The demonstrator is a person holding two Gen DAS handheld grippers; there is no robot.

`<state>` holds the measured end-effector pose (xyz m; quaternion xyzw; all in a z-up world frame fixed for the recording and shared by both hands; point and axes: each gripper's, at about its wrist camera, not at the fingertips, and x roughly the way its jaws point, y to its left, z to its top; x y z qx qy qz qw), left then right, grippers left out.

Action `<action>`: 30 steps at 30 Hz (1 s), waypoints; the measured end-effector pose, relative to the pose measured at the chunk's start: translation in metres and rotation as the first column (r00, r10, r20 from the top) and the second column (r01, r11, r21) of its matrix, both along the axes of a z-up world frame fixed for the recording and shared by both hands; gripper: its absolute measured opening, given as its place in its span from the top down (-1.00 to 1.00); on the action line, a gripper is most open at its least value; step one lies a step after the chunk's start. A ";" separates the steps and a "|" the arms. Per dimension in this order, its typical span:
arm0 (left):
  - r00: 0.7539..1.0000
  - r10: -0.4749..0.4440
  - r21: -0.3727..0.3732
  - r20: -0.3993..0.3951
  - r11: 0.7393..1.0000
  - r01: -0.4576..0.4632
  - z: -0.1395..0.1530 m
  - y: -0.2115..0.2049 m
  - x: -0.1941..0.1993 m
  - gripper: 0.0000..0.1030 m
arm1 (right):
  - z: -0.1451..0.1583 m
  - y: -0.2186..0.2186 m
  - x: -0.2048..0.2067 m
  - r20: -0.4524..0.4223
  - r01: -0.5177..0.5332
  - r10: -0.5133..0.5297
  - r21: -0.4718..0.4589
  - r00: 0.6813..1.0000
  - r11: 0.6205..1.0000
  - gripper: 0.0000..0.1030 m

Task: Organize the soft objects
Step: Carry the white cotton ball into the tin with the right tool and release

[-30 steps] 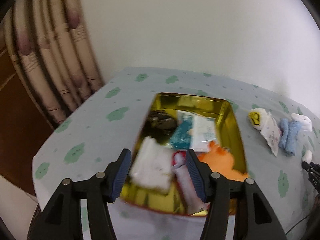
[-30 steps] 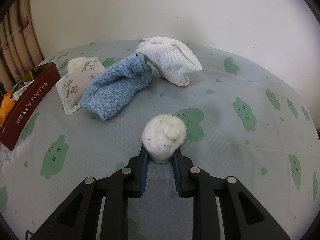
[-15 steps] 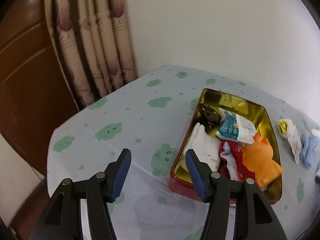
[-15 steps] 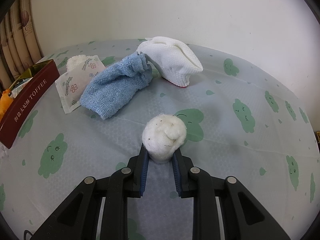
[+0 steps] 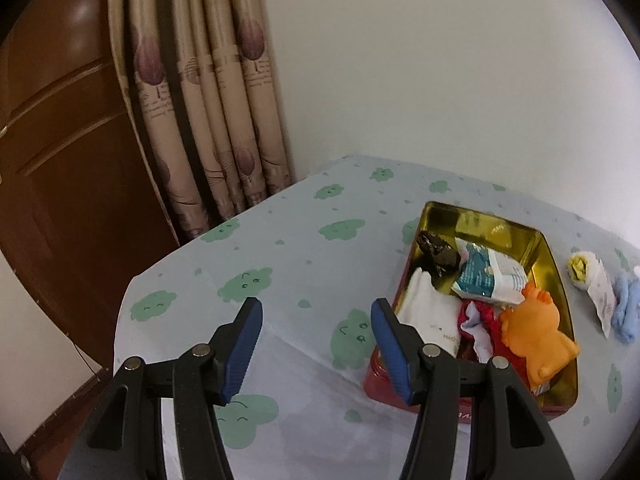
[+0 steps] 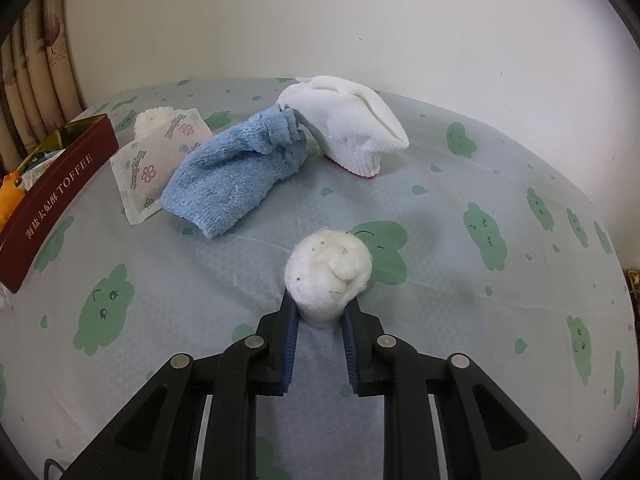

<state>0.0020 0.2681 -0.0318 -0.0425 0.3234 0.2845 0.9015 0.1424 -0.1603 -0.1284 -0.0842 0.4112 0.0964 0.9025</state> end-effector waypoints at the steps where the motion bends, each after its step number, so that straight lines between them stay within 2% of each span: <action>1: 1.000 -0.005 -0.005 -0.005 1.000 0.005 0.000 0.000 0.000 -0.12 | 0.001 0.002 -0.001 0.000 -0.002 0.002 -0.008 1.000 1.000 0.66; 6: 1.000 0.003 -0.029 0.013 1.000 -0.003 0.001 0.003 -0.003 -0.12 | 0.011 0.012 -0.007 0.007 -0.029 0.029 -0.017 1.000 0.999 0.67; 11: 1.000 0.018 -0.077 0.008 0.997 -0.018 -0.002 0.011 -0.003 -0.12 | 0.025 0.025 -0.014 0.012 -0.060 0.060 0.019 0.998 0.998 0.67; 17: 0.999 0.048 -0.091 0.016 0.995 -0.047 -0.002 0.015 -0.006 -0.12 | 0.040 0.059 -0.030 0.014 -0.151 0.150 0.060 0.989 0.987 0.67; 30: 0.990 0.141 -0.167 0.018 0.977 -0.136 -0.005 0.037 -0.015 -0.12 | 0.077 0.163 -0.061 0.060 -0.377 0.372 0.096 0.926 0.921 0.67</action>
